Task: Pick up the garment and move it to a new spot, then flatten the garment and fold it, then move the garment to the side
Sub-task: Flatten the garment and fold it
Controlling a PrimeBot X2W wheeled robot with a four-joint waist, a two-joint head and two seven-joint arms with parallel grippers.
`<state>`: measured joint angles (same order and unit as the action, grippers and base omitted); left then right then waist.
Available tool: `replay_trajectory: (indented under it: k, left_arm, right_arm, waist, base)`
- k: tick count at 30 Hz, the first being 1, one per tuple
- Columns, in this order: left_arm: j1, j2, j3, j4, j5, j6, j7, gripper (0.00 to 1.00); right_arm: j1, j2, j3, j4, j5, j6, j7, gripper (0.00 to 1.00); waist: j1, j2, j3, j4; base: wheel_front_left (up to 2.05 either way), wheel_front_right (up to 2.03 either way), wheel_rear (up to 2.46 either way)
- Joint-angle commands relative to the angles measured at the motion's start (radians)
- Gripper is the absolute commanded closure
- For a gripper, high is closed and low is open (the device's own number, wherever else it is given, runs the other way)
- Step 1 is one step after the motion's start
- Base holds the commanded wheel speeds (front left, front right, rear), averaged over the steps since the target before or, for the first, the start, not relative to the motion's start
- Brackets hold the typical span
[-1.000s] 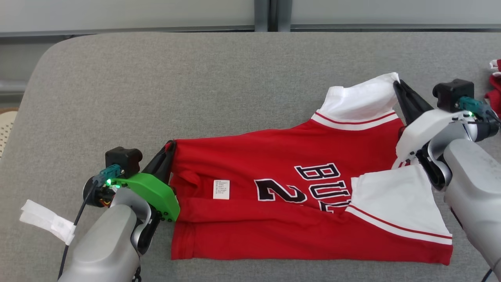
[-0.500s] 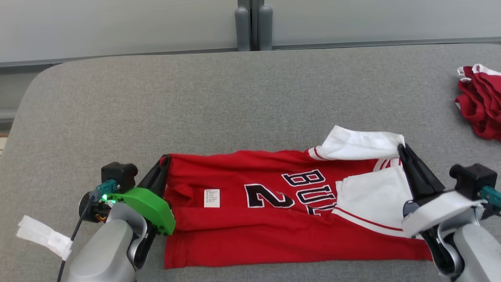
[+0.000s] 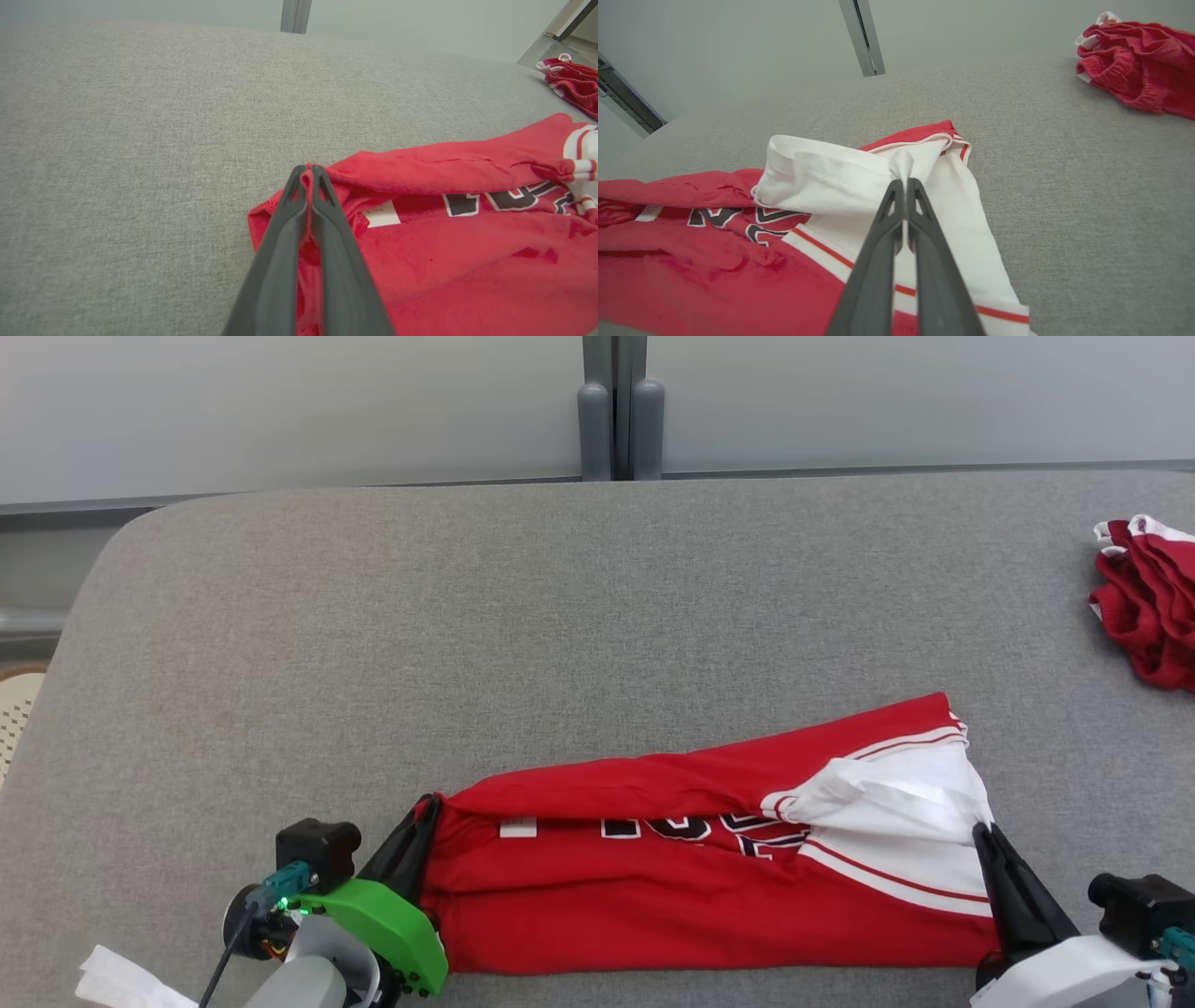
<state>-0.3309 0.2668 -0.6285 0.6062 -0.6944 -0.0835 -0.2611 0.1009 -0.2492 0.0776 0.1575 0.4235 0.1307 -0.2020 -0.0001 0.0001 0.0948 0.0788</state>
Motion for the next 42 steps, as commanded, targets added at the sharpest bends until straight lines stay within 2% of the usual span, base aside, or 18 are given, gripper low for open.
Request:
replay_trajectory:
  k: [1, 4, 5, 6, 7, 8, 13, 16, 21, 25, 31, 42]
  left_arm:
    - [0.020, 0.003, 0.001, -0.008, -0.009, 0.007, -0.005, 1.00]
    - [0.046, 0.001, -0.001, -0.013, -0.017, 0.013, -0.005, 1.00]
    - [0.050, 0.000, 0.002, -0.015, -0.019, 0.017, -0.005, 0.97]
    - [0.054, 0.001, 0.005, -0.017, -0.017, 0.023, -0.005, 0.37]
    - [0.059, 0.002, 0.008, -0.021, -0.018, 0.026, -0.005, 0.00]
    - [0.067, 0.001, 0.015, -0.029, -0.020, 0.030, -0.005, 0.00]
    - [0.106, 0.008, 0.070, -0.093, 0.005, 0.054, -0.005, 0.00]
    - [0.140, 0.006, 0.122, -0.148, 0.031, 0.072, -0.005, 0.00]
    - [0.187, -0.013, 0.221, -0.245, 0.093, 0.092, -0.004, 0.00]
    - [0.215, -0.037, 0.300, -0.303, 0.148, 0.089, -0.004, 0.00]
    - [0.249, -0.076, 0.386, -0.333, 0.218, 0.067, -0.004, 0.00]
    - [0.272, -0.136, 0.497, -0.322, 0.306, 0.023, -0.004, 0.00]
  right_arm:
    - [0.021, 0.011, -0.007, 0.003, -0.010, 0.000, 0.006, 1.00]
    - [0.036, 0.024, -0.023, 0.021, -0.015, 0.000, 0.015, 1.00]
    - [0.039, 0.027, -0.024, 0.026, -0.016, 0.000, 0.013, 1.00]
    - [0.041, 0.029, -0.026, 0.031, -0.019, 0.000, 0.012, 0.60]
    - [0.042, 0.029, -0.027, 0.034, -0.022, 0.000, 0.010, 0.20]
    - [0.043, 0.029, -0.031, 0.037, -0.022, 0.000, 0.007, 0.00]
    - [0.030, 0.034, -0.041, 0.014, 0.030, 0.000, -0.003, 0.00]
    - [0.000, 0.010, -0.047, 0.009, 0.016, 0.000, 0.011, 0.00]
    - [-0.085, -0.007, -0.057, 0.070, -0.054, 0.000, 0.070, 0.00]
    - [-0.156, -0.015, -0.049, 0.176, -0.111, 0.000, 0.111, 0.00]
    - [-0.230, -0.015, -0.037, 0.364, -0.153, 0.000, 0.103, 0.00]
    - [-0.314, -0.011, -0.022, 0.658, -0.131, -0.001, 0.096, 0.00]
  waist:
    - [0.0001, -0.0001, -0.007, 0.003]
    - [0.0001, -0.0001, -0.020, 0.005]
    - [0.0001, -0.0001, -0.025, 0.006]
    - [0.0001, -0.0001, -0.031, 0.007]
    - [0.0001, -0.0001, -0.036, 0.007]
    - [0.0001, -0.0001, -0.042, 0.007]
    - [0.0001, -0.0001, -0.074, 0.007]
    - [0.0001, -0.0001, -0.087, 0.009]
    - [0.0001, -0.0001, -0.081, 0.023]
    - [0.0001, -0.0001, -0.066, 0.043]
    - [0.0001, -0.0001, -0.045, 0.070]
    - [0.0001, -0.0001, -0.034, 0.086]
  base:
    - [0.00, 0.00, 0.00]
    - [0.00, 0.00, 0.00]
    - [0.00, 0.00, 0.00]
    - [0.00, 0.00, 0.00]
    - [0.00, 0.00, 0.00]
    - [0.00, 0.00, 0.00]
    - [0.00, 0.00, 0.00]
    - [0.00, 0.00, 0.00]
    - [0.00, 0.00, 0.00]
    - [0.00, 0.00, 0.00]
    - [0.00, 0.00, 0.00]
    - [0.00, 0.00, 0.00]
